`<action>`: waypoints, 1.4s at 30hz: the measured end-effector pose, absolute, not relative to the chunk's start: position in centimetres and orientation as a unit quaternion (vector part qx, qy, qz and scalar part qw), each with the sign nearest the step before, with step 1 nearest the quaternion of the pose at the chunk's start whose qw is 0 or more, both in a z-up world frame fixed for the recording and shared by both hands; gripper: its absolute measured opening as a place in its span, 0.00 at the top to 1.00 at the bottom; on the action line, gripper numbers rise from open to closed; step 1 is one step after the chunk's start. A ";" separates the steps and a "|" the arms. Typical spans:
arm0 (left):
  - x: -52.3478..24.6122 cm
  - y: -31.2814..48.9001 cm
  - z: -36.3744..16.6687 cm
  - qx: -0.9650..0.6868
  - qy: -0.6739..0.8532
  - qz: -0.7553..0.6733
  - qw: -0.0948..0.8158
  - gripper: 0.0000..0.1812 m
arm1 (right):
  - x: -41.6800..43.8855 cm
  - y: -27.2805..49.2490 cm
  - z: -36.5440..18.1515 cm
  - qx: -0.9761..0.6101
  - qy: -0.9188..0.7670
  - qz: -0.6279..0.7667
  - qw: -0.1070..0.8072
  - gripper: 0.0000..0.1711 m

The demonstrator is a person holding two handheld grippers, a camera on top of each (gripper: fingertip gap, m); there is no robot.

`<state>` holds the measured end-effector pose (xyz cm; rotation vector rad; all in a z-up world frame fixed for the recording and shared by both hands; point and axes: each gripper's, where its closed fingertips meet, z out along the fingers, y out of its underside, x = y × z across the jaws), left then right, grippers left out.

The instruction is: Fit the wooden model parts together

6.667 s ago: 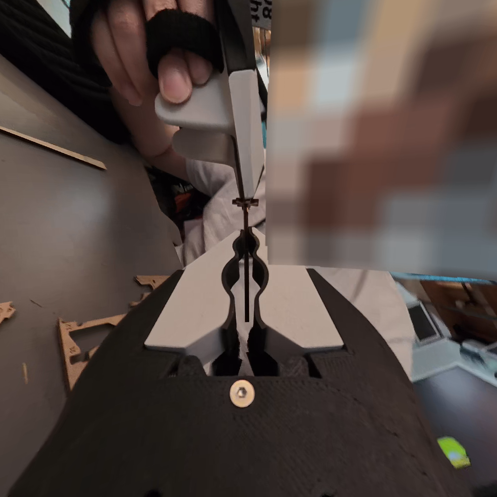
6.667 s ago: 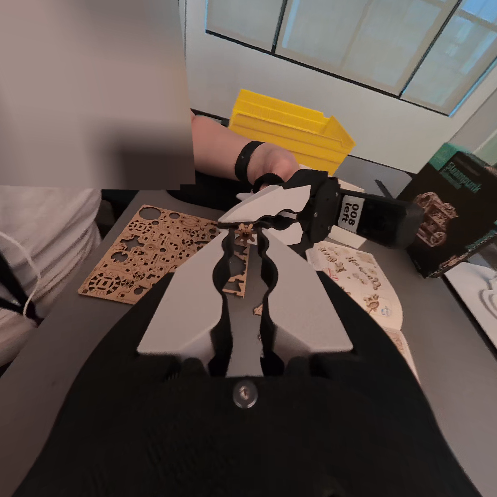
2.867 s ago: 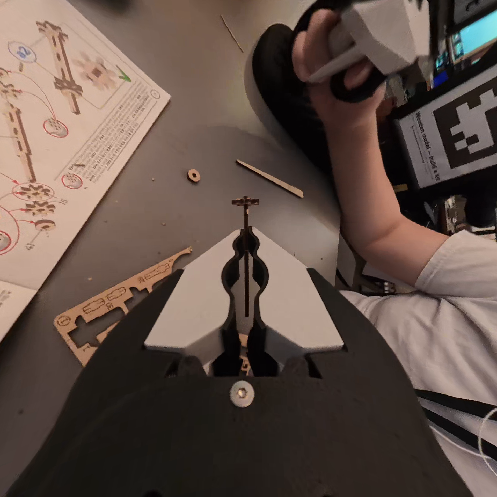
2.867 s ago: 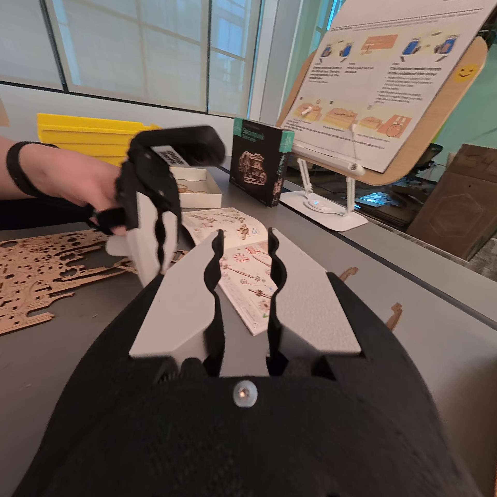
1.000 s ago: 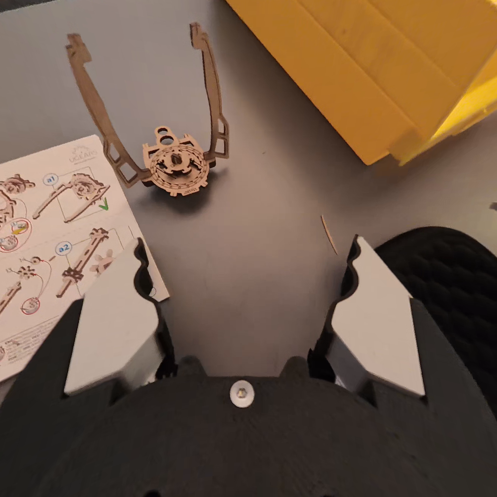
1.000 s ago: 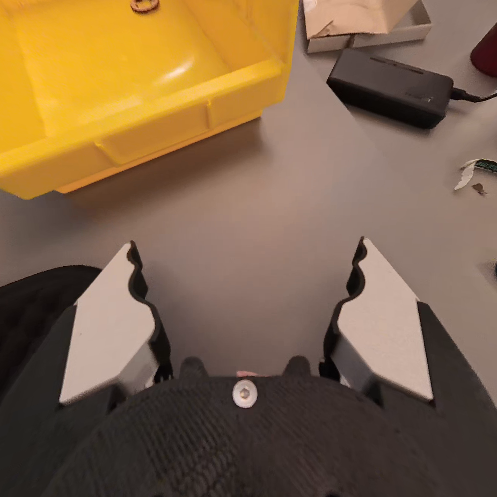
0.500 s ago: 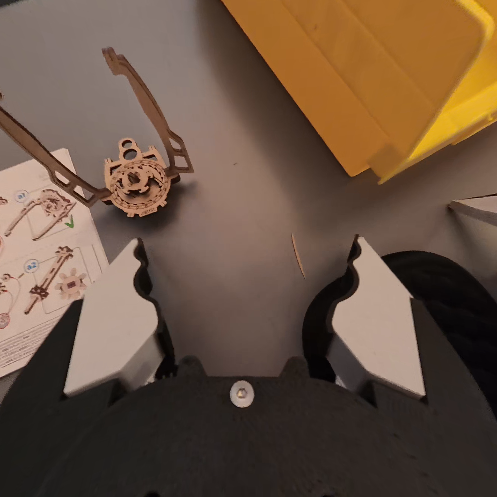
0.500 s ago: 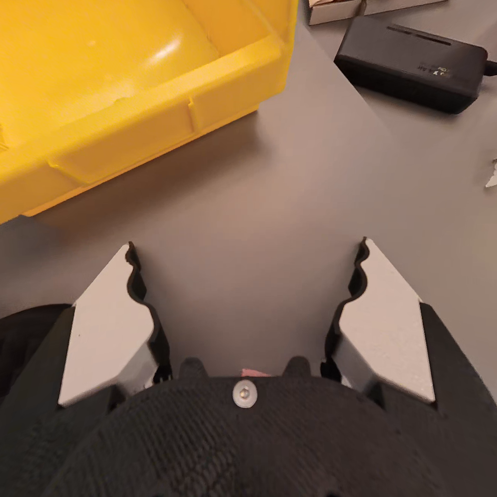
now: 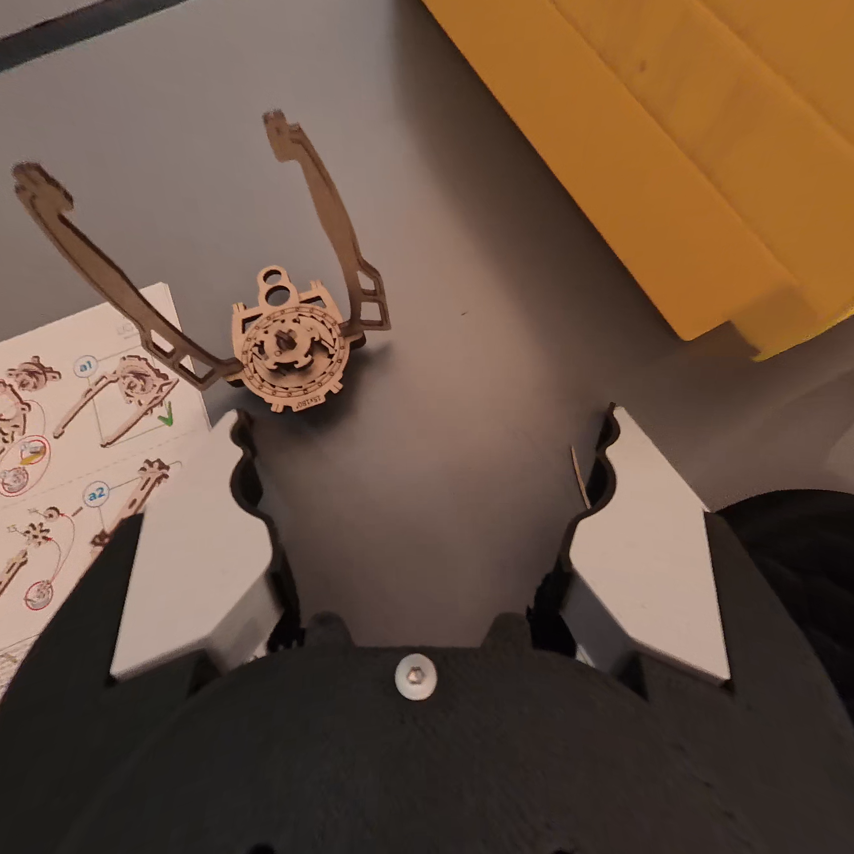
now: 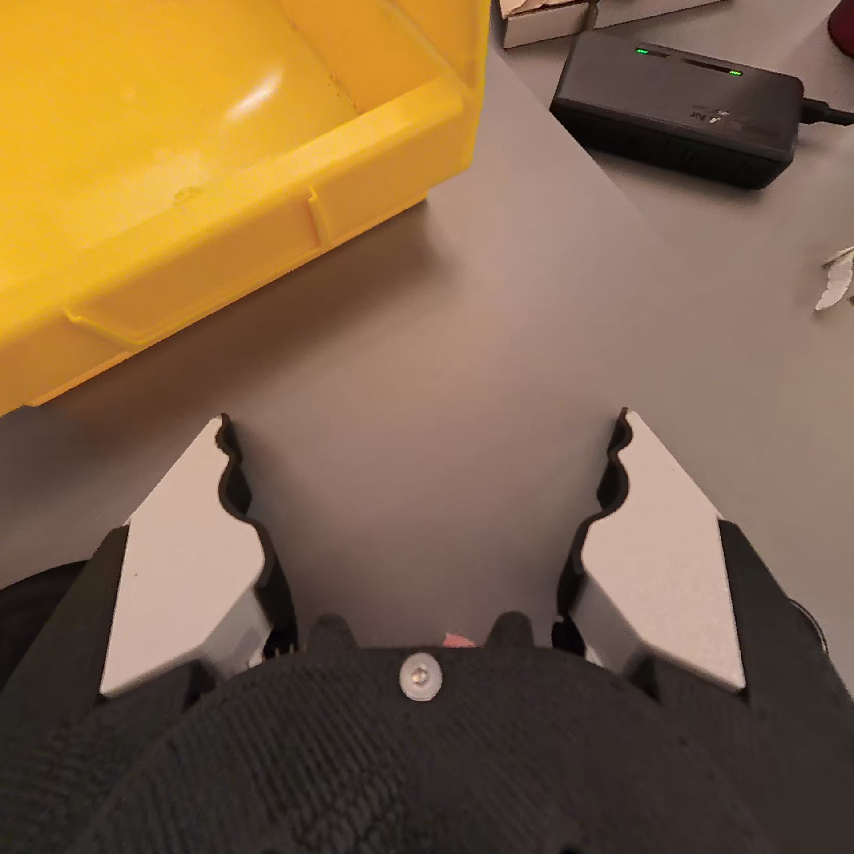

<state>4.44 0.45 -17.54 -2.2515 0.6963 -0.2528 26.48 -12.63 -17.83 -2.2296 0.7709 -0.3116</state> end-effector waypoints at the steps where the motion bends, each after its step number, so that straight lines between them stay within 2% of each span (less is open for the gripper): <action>1: 4.4 0.5 -17.5 -0.880 0.272 -0.099 0.376 0.21 | 26.5 -12.7 -17.8 -0.869 0.302 -0.122 0.371 0.11; 9: 4.4 0.4 -17.5 -0.879 0.273 -0.099 0.377 0.21 | 26.4 -12.9 -17.1 -0.864 0.289 -0.161 0.380 0.12; 14: 4.5 0.4 -17.5 -0.879 0.274 -0.099 0.378 0.21 | 26.2 -12.9 -17.6 -0.861 0.314 -0.127 0.379 0.19; 42: 4.4 0.4 -17.4 -0.879 0.274 -0.099 0.377 0.21 | 26.3 -13.9 -17.6 -0.854 0.334 -0.137 0.375 0.20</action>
